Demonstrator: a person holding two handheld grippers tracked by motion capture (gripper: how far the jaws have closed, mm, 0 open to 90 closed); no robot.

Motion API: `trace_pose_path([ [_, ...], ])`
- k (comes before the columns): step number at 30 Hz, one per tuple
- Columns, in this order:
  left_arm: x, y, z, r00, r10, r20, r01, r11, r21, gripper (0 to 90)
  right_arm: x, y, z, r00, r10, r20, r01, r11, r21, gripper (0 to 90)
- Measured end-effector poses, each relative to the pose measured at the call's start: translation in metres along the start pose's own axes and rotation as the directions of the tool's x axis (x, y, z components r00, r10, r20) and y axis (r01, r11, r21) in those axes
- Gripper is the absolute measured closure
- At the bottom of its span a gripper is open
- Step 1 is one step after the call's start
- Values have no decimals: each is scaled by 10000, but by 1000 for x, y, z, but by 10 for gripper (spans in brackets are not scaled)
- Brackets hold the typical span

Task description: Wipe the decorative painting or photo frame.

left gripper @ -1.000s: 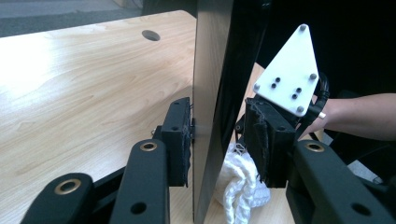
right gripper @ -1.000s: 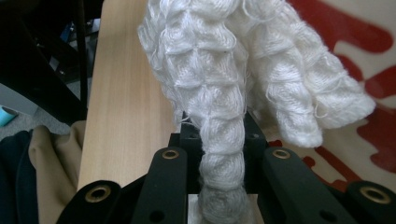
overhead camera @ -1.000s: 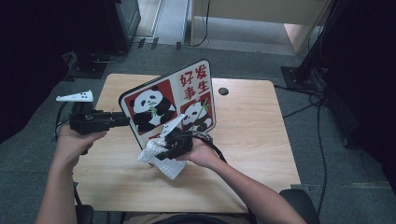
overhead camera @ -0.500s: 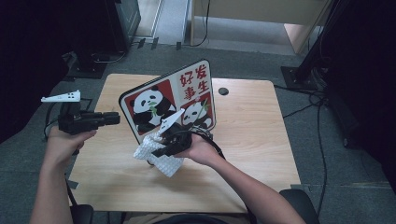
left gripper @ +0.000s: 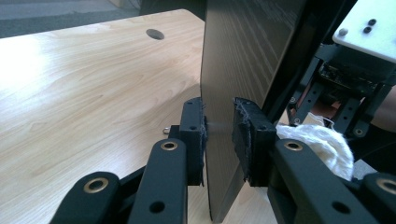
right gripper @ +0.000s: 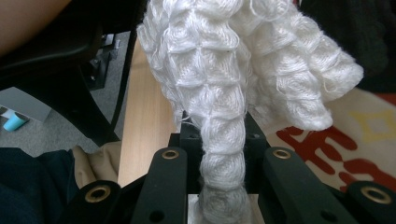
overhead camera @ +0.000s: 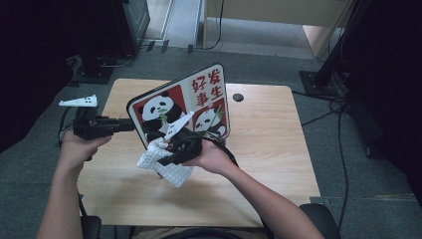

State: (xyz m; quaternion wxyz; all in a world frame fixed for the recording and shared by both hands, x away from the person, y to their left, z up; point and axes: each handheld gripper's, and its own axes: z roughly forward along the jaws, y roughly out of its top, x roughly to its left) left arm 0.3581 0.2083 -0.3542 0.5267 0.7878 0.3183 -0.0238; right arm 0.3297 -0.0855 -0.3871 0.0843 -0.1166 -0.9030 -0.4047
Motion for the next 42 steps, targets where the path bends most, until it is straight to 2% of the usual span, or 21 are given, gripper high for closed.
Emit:
trace_pose_path([
  [5, 2, 3, 1, 10000, -10, 75, 10, 10000, -72, 738, 3, 9, -2, 9999, 54, -101, -55, 9999, -86, 774],
  [16, 8, 7, 4, 9994, -38, 330, 43, 9999, -158, 760, 6, 36, -5, 9995, -197, -234, 191, 9996, -227, 774],
  [20, 11, 5, 4, 9998, -117, 148, 119, 9999, -82, 760, 8, 48, -5, 9990, -329, -296, 323, 9992, -227, 773],
  [24, 11, 6, 2, 9998, -153, 154, 156, 9997, -169, 760, 10, 61, -5, 9982, -462, -377, 452, 9986, -274, 773],
  [32, 14, 6, -1, 9993, -346, 155, 347, 9994, -49, 752, 12, 83, -8, 9968, -694, -401, 677, 9967, -438, 774],
  [36, 14, 6, -4, 9996, -281, 45, 281, 9996, 59, 753, 11, 93, -7, 9963, -737, -442, 719, 9966, -410, 774],
  [42, 15, 6, -9, 9995, -310, -28, 310, 9995, -59, 753, 15, 111, -4, 9935, -1033, -487, 1012, 9939, -448, 773],
])
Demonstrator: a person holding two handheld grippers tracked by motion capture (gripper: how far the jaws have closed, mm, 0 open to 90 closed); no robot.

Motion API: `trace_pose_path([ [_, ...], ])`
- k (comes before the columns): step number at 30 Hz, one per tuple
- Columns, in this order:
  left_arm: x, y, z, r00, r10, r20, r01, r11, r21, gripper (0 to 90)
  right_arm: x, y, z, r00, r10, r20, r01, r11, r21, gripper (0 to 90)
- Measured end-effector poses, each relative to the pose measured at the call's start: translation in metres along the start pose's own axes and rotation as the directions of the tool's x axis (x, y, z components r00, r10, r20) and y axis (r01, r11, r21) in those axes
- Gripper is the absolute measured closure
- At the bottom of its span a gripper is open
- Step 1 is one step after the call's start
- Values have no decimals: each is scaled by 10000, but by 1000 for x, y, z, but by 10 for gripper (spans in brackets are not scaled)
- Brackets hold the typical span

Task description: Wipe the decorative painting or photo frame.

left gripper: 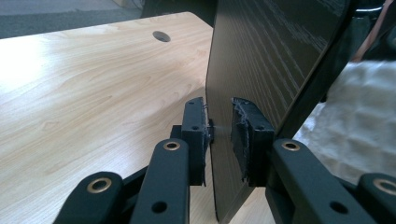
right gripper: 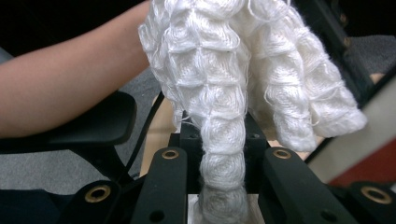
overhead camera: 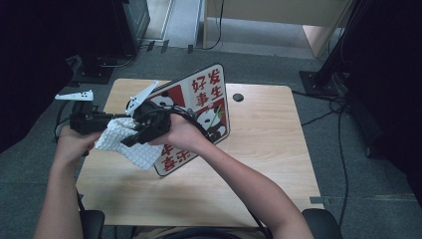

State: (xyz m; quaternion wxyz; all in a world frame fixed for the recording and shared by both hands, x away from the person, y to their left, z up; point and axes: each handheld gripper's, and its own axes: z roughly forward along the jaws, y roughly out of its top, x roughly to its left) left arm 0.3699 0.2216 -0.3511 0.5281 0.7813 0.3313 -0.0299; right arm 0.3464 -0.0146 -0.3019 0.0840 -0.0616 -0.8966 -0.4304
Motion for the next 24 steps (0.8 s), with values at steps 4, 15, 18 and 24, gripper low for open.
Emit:
trace_pose_path([
  [4, 1, 0, -2, 10000, -34, 36, 34, 10000, 65, 775, -3, 11, -1, 10000, -6, 58, 6, 10000, -49, 773],
  [15, 2, -1, -7, 9999, -51, -153, 50, 10000, -70, 777, -7, 25, 3, 10000, -34, 22, 34, 9999, -114, 774],
  [18, 2, -2, -8, 9998, -51, -178, 49, 10000, -81, 777, -9, 26, 2, 9995, -70, 295, 73, 9999, -84, 774],
  [24, 2, -2, -9, 9998, -54, -205, 52, 9999, -99, 777, -18, 15, -9, 9972, 345, 669, -330, 9992, -233, 776],
])
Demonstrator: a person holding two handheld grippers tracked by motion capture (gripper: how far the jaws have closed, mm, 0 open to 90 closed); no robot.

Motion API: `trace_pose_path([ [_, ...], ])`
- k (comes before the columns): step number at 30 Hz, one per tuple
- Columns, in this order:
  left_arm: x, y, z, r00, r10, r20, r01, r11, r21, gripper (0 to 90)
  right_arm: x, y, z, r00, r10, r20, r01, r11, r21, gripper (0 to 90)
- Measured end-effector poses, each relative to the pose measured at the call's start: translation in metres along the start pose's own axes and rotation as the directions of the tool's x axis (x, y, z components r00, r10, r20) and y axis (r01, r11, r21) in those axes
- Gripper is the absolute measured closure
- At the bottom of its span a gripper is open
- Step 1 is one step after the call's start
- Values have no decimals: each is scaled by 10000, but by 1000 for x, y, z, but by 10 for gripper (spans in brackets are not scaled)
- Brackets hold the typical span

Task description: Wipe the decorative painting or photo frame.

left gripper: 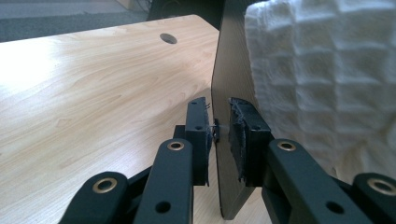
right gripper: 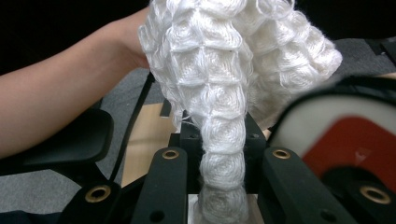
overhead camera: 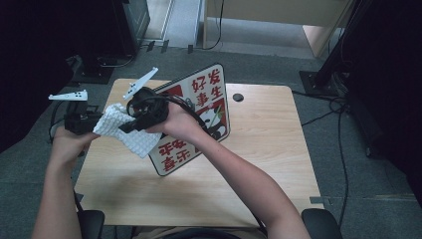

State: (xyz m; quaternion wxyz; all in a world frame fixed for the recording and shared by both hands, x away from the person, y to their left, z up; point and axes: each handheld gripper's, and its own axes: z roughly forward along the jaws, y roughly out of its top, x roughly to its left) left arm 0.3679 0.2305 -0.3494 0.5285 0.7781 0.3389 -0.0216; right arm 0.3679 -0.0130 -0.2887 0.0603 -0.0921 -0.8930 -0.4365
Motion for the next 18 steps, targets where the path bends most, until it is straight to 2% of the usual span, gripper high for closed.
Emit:
trace_pose_path([
  [6, -1, 0, 1, 10000, 29, -8, -29, 10000, 46, 778, -4, -8, -8, 9996, 154, 220, -149, 9997, -186, 777],
  [12, -1, 0, 0, 10000, 42, -13, -42, 10000, 46, 777, -2, -12, -10, 9993, 209, 310, -202, 9995, -232, 781],
  [18, 0, 0, -1, 10000, 48, -16, -48, 10000, -7, 776, -1, -17, -15, 9968, 624, 499, -601, 9971, -467, 780],
])
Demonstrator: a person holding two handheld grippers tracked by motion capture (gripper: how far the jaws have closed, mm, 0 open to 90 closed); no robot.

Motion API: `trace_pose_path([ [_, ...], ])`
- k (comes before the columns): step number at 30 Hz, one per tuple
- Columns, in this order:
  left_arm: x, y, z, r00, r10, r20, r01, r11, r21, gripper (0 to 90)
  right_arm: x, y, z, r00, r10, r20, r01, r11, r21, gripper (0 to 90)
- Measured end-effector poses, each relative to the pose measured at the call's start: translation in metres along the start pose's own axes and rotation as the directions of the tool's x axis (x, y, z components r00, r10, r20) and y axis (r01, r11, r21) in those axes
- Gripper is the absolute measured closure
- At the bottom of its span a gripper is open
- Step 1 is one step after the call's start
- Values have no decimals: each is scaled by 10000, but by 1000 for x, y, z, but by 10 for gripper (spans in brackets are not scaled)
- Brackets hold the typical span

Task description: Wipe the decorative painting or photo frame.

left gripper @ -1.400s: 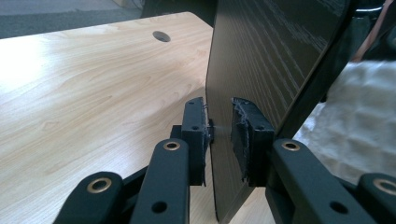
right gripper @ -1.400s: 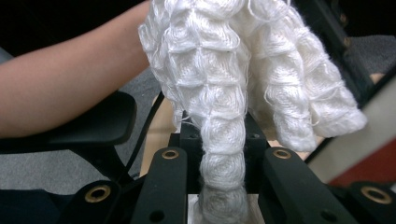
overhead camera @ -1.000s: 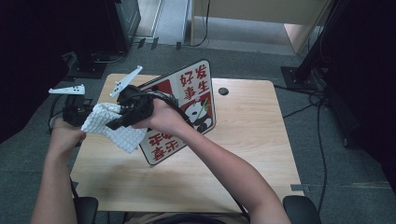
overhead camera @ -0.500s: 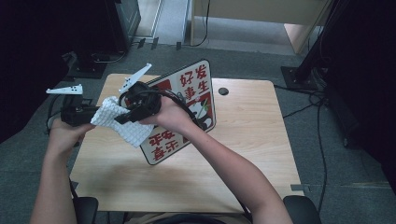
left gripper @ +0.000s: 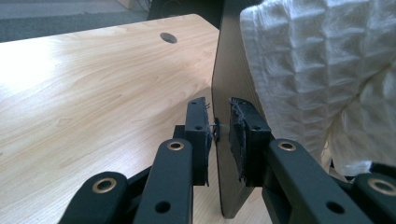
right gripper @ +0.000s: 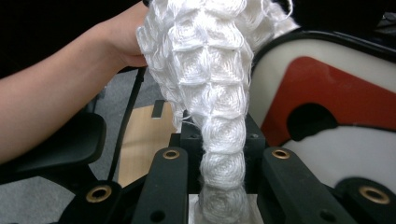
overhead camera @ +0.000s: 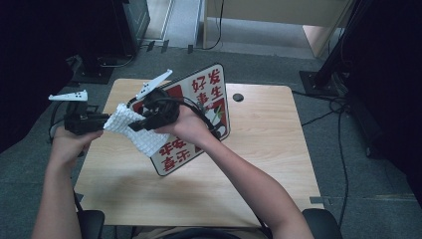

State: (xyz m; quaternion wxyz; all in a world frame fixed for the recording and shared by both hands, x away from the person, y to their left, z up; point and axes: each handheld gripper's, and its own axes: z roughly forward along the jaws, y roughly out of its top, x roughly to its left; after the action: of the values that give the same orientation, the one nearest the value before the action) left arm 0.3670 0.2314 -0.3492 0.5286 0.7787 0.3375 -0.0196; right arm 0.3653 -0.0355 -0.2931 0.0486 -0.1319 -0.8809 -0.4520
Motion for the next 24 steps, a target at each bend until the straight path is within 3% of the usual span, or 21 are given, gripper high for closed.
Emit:
trace_pose_path([
  [9, 0, 0, -2, 10000, -25, -34, 25, 10000, -56, 776, 1, -10, 1, 9999, 35, 115, -37, 9998, 185, 783],
  [13, -4, 2, -3, 9996, 273, -96, -274, 9996, -50, 775, 0, -16, 2, 9999, 72, 108, -75, 9997, 230, 784],
  [19, -3, 2, -5, 9998, 152, -133, -152, 9999, 19, 756, 0, -22, 6, 9999, 107, 93, -110, 9991, 409, 784],
  [24, -1, 1, -13, 9998, 3, -173, -8, 9996, -286, 738, 0, -28, 10, 9999, 152, 71, -156, 9984, 552, 784],
])
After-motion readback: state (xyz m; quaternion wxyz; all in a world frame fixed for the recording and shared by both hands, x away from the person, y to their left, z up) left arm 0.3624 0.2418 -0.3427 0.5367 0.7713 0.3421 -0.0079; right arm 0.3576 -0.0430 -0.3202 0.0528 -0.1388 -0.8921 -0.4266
